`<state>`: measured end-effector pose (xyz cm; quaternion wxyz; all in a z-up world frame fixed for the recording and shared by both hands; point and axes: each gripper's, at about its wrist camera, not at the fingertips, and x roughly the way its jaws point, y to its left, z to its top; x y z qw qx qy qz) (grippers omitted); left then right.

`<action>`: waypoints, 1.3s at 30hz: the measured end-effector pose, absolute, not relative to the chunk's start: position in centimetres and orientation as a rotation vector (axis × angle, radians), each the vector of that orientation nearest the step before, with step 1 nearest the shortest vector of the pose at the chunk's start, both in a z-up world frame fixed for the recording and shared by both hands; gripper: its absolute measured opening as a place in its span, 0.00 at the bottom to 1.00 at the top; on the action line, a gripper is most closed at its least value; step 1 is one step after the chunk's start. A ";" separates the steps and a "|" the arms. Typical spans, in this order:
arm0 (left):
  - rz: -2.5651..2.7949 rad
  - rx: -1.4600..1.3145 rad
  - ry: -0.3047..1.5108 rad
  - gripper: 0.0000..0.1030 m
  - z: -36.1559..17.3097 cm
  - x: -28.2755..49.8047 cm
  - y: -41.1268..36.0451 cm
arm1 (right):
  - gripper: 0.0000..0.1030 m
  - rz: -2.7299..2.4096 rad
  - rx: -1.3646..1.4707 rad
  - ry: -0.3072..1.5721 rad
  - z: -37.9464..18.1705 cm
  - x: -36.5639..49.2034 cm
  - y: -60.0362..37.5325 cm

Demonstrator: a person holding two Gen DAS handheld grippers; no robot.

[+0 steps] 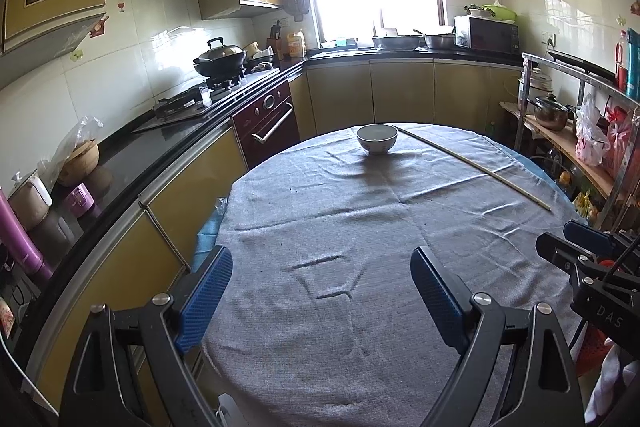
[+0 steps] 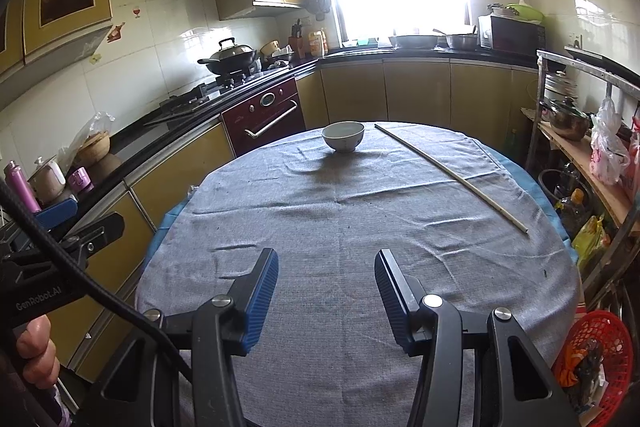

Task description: Collect trash

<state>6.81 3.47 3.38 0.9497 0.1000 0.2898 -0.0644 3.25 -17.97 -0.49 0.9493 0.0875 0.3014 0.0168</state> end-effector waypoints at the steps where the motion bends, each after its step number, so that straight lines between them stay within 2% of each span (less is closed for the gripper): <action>1: -0.133 0.204 0.590 0.88 3.4 6.8 3.4 | 0.53 0.035 0.179 0.614 -0.5 3.3 -18.0; 39: -0.146 0.215 0.586 0.88 3.6 7.3 2.1 | 0.53 0.012 0.182 0.607 -0.4 3.4 -18.9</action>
